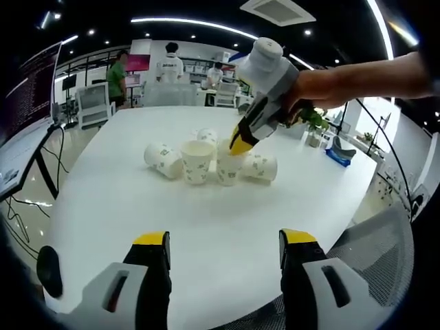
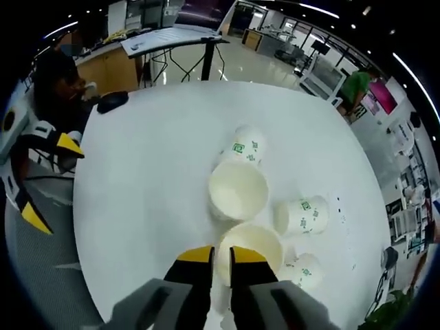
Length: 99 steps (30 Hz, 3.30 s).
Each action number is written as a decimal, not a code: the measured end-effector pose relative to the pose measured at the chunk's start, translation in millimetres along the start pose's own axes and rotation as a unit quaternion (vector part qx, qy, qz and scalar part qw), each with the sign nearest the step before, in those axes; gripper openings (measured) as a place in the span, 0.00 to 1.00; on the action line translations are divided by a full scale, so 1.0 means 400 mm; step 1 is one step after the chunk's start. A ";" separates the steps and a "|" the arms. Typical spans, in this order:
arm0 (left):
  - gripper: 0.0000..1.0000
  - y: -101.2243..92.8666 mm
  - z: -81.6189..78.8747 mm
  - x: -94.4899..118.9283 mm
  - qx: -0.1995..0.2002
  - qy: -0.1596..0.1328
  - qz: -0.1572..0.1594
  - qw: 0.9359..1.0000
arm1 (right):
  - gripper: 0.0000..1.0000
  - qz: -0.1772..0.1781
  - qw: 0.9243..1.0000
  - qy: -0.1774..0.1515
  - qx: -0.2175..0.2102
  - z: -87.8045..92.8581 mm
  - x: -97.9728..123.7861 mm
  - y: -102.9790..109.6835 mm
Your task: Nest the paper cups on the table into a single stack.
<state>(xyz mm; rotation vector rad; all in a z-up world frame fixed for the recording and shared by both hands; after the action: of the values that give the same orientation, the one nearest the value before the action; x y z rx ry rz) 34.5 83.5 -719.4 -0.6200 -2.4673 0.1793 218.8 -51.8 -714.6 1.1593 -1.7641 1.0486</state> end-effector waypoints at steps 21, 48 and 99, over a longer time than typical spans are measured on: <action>0.63 0.003 0.000 0.000 0.004 0.000 -0.001 1.000 | 0.25 -0.019 0.999 0.017 -0.041 0.022 -0.076 0.012; 0.62 0.002 0.001 -0.001 0.006 0.007 -0.001 1.000 | 0.00 -0.034 0.999 0.020 0.009 0.005 -0.070 0.073; 0.65 0.003 0.001 -0.002 0.002 0.004 -0.001 1.000 | 0.25 -0.042 0.998 -0.026 0.044 -0.085 0.014 0.147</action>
<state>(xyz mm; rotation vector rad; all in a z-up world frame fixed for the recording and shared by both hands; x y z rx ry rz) 35.4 84.1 -720.6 -0.6165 -2.4582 0.1798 166.8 -7.9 -709.9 1.3145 -1.7087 1.0640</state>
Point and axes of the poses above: the point that each gripper's makers call its tool centre point, and the gripper's own axes: x roughly backward along the fingers, y roughly to its left, z roughly out of its underside, the point moved 6 cm from there along x, roughly backward along the fingers, and after that the axes turned 5 degrees about x, right-handed, at the moved point
